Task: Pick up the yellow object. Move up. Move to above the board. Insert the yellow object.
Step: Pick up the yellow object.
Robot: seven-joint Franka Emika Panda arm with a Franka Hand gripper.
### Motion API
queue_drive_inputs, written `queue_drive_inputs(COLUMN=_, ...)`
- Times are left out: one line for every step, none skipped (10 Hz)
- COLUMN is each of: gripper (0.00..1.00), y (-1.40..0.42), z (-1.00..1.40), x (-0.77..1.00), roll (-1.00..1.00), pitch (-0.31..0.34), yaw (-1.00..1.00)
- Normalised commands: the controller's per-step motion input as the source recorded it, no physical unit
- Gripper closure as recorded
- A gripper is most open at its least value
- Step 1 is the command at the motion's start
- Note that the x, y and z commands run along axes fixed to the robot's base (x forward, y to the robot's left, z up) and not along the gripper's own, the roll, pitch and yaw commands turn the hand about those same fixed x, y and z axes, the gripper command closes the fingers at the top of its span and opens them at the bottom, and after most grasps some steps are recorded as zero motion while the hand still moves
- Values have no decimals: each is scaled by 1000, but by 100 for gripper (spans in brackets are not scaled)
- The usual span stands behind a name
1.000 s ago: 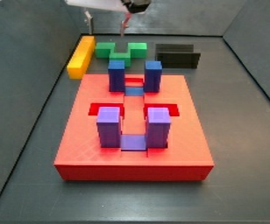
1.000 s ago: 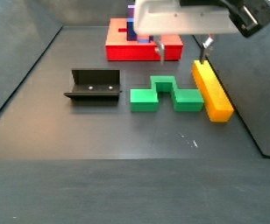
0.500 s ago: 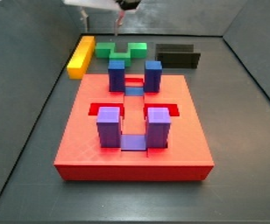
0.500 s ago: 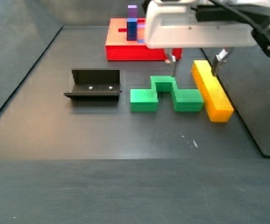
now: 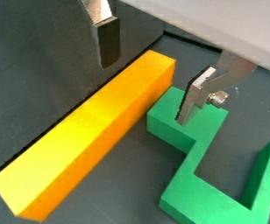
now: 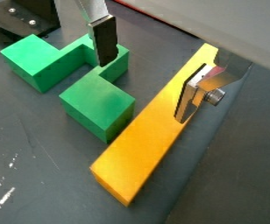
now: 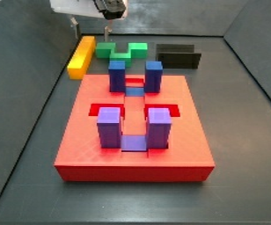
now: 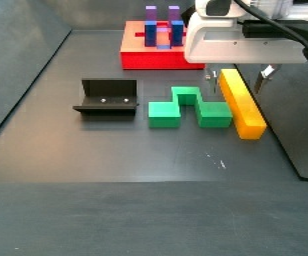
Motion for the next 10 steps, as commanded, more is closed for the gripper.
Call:
queue_drive_inputs(gripper=0, y=-314, z=-77, x=-317, roll=1, pitch=-74, yaw=0)
queue_drive_inputs(gripper=0, y=-514, z=-134, x=-414, roll=61, pitch=-110, yaw=0)
queue_drive_inputs(gripper=0, y=-554, z=-131, x=-357, roll=74, pitch=-104, yaw=49)
queue_drive_inputs(gripper=0, y=-249, z=0, x=-143, roll=0, pitch=-80, yaw=54)
queue_drive_inputs(gripper=0, y=31, z=0, x=126, roll=-26, pitch=-26, yaw=223)
queue_drive_inputs(gripper=0, y=194, z=0, x=511, roll=-33, pitch=0, yaw=411)
queue_drive_inputs(gripper=0, y=220, z=0, x=440, roll=-64, pitch=0, yaw=383)
queue_drive_inputs(gripper=0, y=0, z=-37, x=0, roll=-40, pitch=0, yaw=237)
queue_drive_inputs(gripper=0, y=-23, z=-117, x=-140, roll=0, pitch=0, yaw=109)
queue_drive_inputs(gripper=0, y=0, z=-126, x=-211, roll=0, pitch=-13, yaw=26)
